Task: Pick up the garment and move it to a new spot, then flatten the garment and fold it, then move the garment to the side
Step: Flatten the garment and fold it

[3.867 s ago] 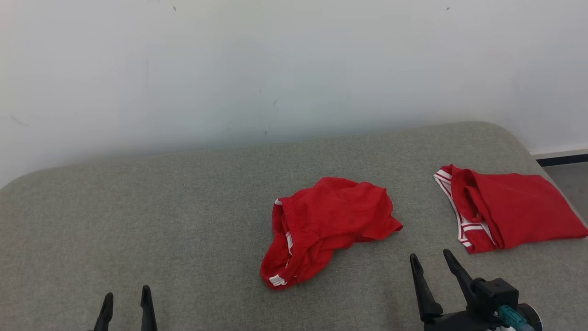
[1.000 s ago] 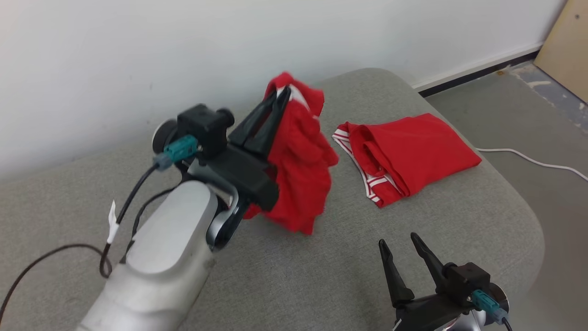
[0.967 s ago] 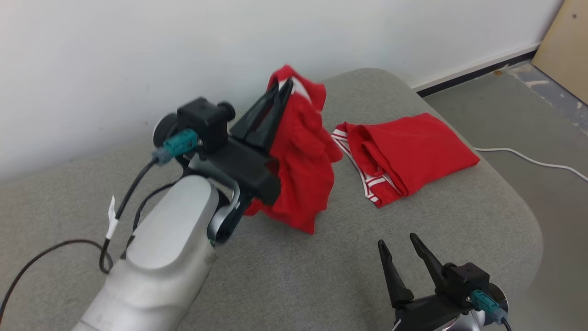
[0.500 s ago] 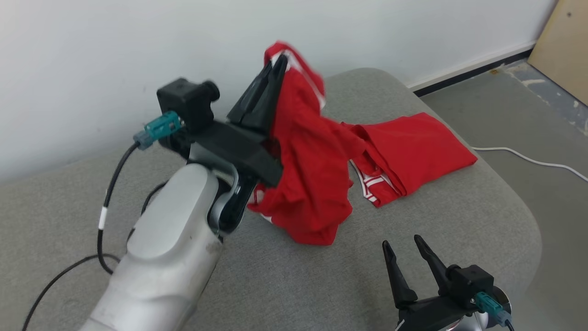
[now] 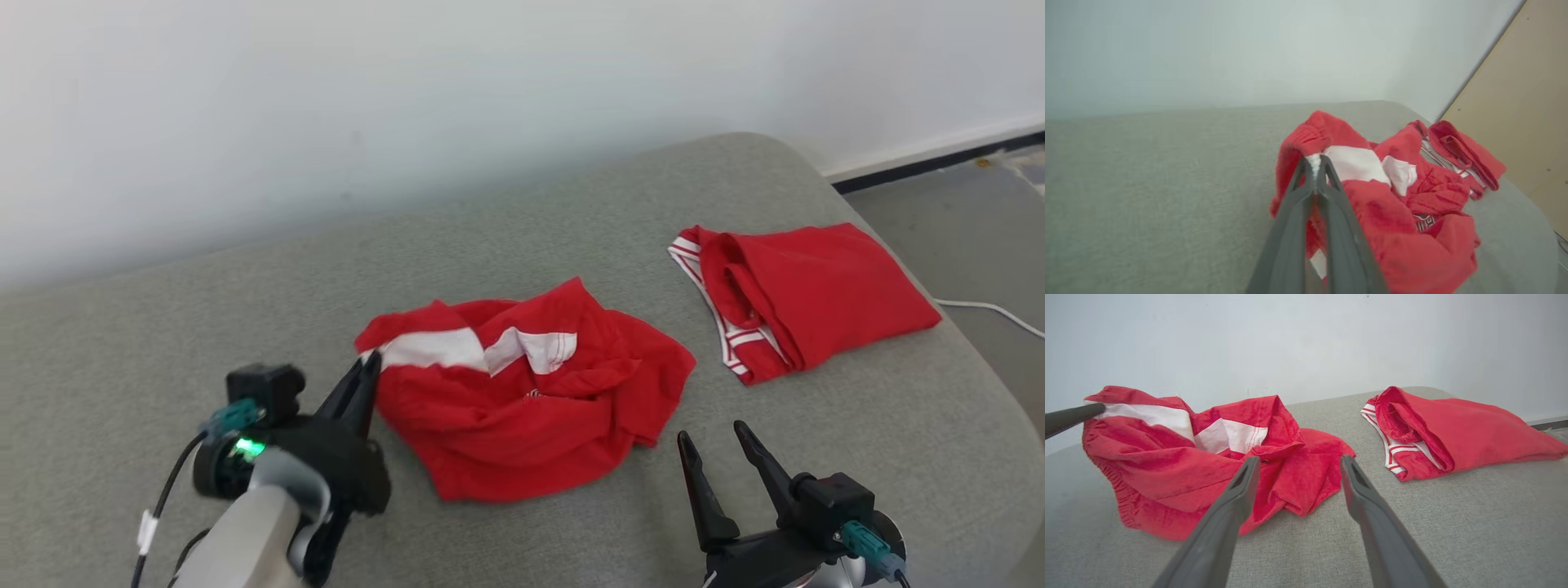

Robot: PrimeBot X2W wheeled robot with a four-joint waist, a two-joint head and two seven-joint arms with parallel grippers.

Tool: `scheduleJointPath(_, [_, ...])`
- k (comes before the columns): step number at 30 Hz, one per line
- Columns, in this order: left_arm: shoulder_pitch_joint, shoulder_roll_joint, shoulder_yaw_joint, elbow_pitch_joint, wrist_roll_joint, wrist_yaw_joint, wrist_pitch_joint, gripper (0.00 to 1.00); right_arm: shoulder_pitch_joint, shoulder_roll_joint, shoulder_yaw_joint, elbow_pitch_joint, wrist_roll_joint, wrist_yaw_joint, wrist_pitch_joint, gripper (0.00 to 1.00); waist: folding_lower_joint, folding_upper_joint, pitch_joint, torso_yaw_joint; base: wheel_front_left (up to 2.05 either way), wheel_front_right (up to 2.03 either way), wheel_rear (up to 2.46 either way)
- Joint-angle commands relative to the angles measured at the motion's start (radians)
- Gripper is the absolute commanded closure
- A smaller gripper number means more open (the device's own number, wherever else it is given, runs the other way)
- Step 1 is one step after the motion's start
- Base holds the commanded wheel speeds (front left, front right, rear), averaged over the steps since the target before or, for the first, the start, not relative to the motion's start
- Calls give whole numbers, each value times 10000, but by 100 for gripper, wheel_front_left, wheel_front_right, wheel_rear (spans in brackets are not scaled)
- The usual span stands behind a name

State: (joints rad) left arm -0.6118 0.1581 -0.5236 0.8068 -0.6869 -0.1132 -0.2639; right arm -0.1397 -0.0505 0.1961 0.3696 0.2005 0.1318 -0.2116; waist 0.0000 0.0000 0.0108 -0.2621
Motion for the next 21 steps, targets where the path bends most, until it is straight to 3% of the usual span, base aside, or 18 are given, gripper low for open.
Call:
scheduleJointPath(1, [216,89,72,75,-83,33,1,100,81,2,41,-27,3,-28,-22,0,0,0,-71,305,0,0,0])
scheduleJointPath(14, [1679,1122,450,94,-22,214,1,100,179,-1,14,-168,-91,-27,131,0,0,0,-119,599,0,0,0])
scheduleJointPath(20, [1998,1255,718,-323,144,469,0,100,198,-1,17,-235,-151,-27,216,0,0,0,-114,576,0,0,0])
scheduleJointPath(21, [2065,1242,891,-698,301,585,0,0,186,-1,6,-273,-152,-27,228,0,0,0,-115,581,0,0,0])
